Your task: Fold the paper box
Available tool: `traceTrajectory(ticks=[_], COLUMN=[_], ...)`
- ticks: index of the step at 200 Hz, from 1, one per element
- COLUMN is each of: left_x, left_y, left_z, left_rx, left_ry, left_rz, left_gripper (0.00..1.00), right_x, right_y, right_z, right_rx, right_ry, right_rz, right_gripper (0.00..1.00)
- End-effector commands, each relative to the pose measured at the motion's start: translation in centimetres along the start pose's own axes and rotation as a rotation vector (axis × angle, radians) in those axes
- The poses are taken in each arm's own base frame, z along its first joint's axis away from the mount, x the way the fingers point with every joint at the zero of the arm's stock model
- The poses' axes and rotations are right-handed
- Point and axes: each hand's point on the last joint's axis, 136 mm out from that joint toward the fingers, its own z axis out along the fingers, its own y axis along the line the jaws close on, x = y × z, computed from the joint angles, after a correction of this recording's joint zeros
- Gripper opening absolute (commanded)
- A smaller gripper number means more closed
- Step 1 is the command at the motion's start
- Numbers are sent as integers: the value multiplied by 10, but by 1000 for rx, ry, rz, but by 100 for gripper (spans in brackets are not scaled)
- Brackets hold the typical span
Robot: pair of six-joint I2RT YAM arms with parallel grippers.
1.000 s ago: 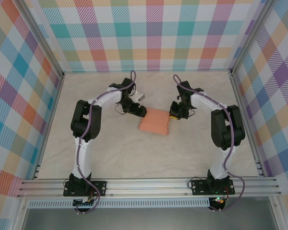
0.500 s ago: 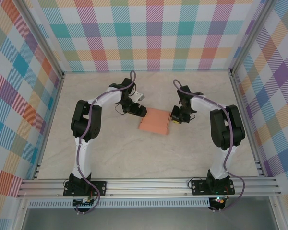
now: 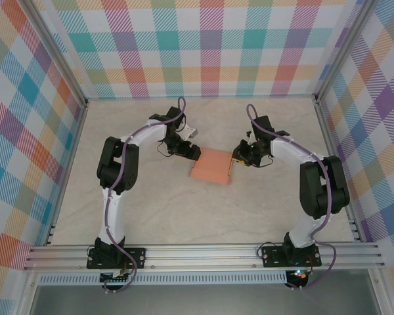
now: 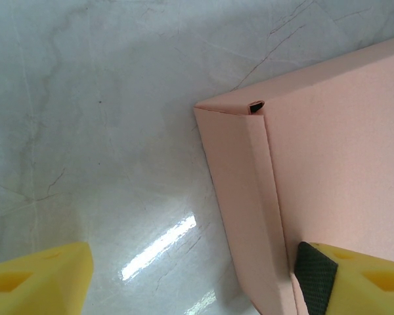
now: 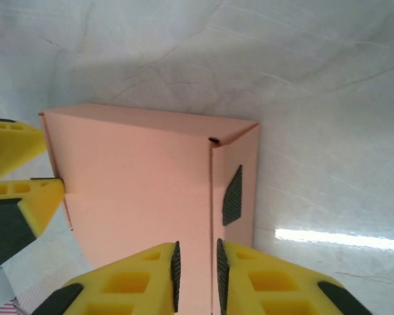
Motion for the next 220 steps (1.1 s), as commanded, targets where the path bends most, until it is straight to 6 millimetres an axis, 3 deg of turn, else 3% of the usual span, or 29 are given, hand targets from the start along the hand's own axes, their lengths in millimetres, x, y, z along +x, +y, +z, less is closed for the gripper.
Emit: traceTrajectory(ticks=[1, 91, 155, 220], left_x=[20, 22, 24, 28], left_y=[21, 22, 22, 26], left_z=[19, 19, 20, 24], left_rx=[-65, -69, -70, -84], left_ry=[85, 91, 97, 113], left_rz=[-48, -49, -51, -69], left_gripper=[82, 82, 82, 82], right_x=[-4, -5, -6, -8], right_y=[4, -14, -21, -34], right_z=[7, 20, 24, 21], right_rx=[-19, 56, 88, 101], right_ry=[21, 38, 35, -21], right_rz=[24, 55, 67, 90], right_gripper=[23, 17, 0, 0])
